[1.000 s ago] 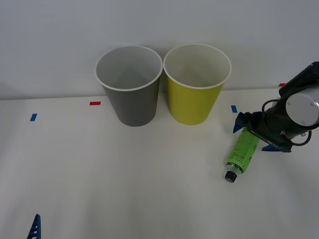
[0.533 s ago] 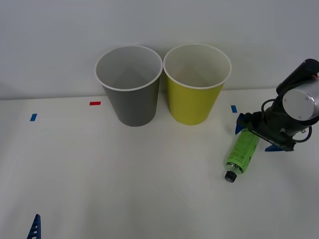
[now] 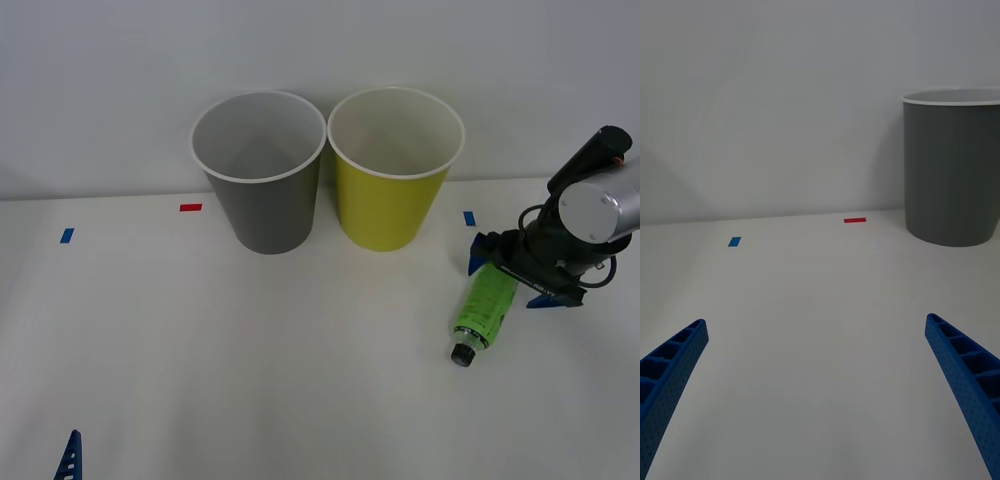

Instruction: Put cans in the gray bin and PET bottles in the light green bin.

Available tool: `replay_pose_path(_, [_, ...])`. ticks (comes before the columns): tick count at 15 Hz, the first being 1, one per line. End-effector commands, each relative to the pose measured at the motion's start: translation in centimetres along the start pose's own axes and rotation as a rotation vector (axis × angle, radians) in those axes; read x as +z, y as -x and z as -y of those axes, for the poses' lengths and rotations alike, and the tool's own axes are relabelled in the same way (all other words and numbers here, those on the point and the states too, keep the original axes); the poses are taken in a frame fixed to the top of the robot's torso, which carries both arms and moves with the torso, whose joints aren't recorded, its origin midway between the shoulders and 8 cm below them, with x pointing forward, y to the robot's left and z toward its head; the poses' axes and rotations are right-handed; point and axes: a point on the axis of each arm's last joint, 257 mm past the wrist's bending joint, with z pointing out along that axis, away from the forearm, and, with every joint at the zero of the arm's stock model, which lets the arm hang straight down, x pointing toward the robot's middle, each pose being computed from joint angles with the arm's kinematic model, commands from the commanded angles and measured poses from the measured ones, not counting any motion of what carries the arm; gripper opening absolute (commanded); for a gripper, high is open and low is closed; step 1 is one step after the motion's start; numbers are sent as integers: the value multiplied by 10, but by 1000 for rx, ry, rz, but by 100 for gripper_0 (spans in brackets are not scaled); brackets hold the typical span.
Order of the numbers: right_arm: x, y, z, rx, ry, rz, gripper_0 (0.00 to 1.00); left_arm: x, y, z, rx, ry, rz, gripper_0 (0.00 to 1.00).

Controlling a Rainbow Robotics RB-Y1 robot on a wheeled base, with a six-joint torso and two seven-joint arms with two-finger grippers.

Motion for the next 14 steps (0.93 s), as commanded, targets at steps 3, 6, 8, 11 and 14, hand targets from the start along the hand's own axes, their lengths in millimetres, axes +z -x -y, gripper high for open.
replay_pose_path(3, [9, -2, 1, -49, -11, 0, 100, 0, 0, 0, 0, 0, 0, 100])
replay_pose_path(6, [10, -3, -3, -61, 0, -1, 100, 0, 0, 0, 0, 0, 0, 100])
replay_pose_path(8, [12, -4, -6, -68, 12, 2, 100, 0, 0, 0, 0, 0, 0, 100])
replay_pose_path(11, [19, -4, -7, -68, 26, 7, 100, 0, 0, 0, 0, 0, 0, 100])
replay_pose_path(14, [19, -3, -8, -76, 30, 11, 55, 0, 0, 0, 0, 0, 0, 100])
